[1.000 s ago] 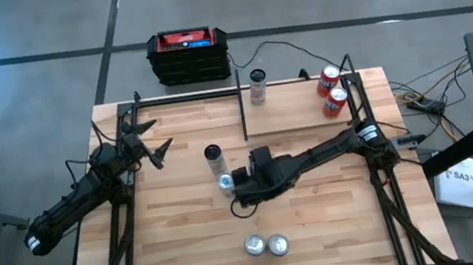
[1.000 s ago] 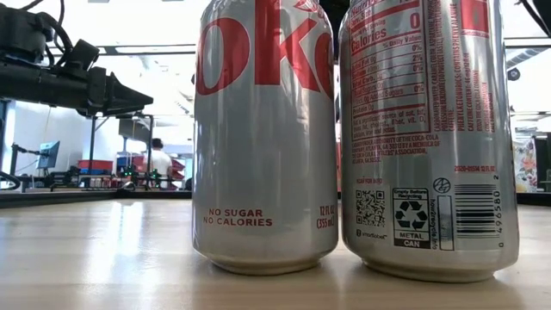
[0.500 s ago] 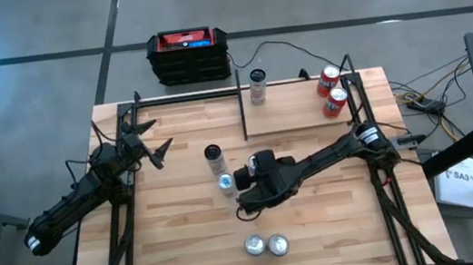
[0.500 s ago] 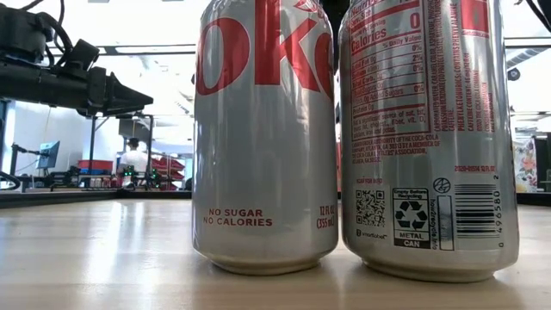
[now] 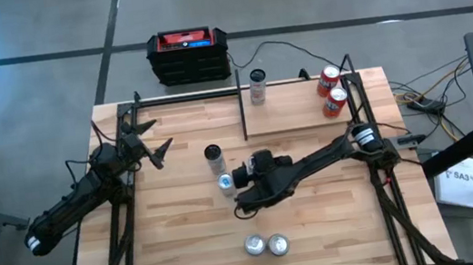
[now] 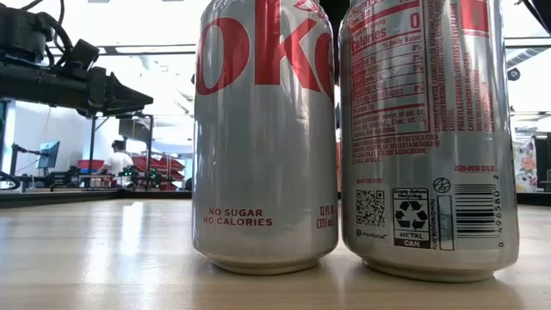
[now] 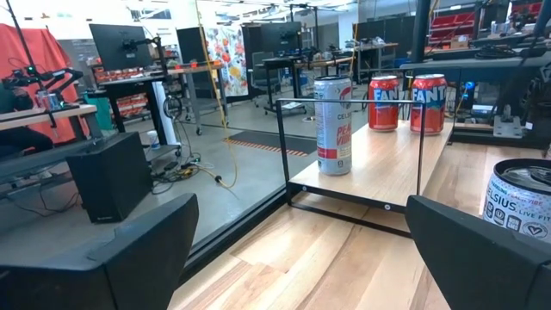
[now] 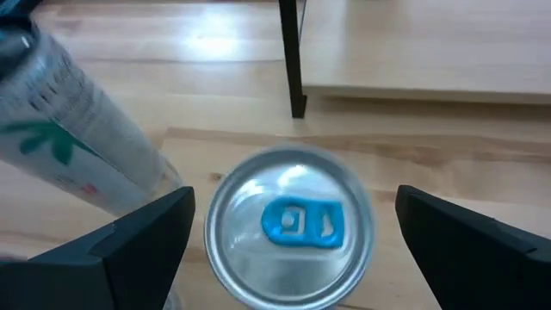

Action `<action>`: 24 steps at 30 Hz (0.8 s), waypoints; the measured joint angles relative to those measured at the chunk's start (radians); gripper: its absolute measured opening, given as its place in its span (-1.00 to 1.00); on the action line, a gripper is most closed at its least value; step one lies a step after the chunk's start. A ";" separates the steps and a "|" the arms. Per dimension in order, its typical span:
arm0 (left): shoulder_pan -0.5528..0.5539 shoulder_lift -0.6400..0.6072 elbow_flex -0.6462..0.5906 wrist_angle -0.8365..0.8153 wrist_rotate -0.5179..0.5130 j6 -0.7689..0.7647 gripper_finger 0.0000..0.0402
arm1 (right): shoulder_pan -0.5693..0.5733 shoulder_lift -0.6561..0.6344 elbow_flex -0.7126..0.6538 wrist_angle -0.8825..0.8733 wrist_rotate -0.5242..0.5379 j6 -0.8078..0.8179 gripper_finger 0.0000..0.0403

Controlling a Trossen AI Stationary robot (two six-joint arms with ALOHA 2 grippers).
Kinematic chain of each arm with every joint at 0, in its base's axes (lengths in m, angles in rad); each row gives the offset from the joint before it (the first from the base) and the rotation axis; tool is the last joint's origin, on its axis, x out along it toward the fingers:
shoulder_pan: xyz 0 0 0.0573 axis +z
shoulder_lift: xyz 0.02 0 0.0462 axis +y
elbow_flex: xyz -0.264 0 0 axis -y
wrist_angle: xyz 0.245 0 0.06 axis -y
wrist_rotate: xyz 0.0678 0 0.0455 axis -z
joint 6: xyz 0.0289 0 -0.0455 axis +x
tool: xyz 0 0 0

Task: Place canned beverage on shelf
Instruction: Put the right blue soda can on the shelf

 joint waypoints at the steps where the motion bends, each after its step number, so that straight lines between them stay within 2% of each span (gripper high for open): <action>1: 0.000 0.000 0.000 0.000 0.000 0.000 0.98 | 0.000 0.010 0.000 0.002 0.000 0.000 0.92; 11: 0.000 0.000 0.000 0.000 0.000 0.000 0.98 | 0.000 0.073 -0.001 -0.007 0.018 0.068 0.92; 16: 0.000 0.000 0.000 0.000 0.000 0.000 0.98 | -0.006 0.075 -0.001 -0.047 0.017 0.166 0.90; 20: 0.000 0.000 0.000 0.000 0.000 0.000 0.98 | -0.015 0.079 -0.001 -0.048 0.018 0.187 0.76; 24: 0.000 0.000 0.000 0.000 0.000 0.000 0.98 | -0.019 0.079 -0.001 -0.044 0.018 0.187 0.48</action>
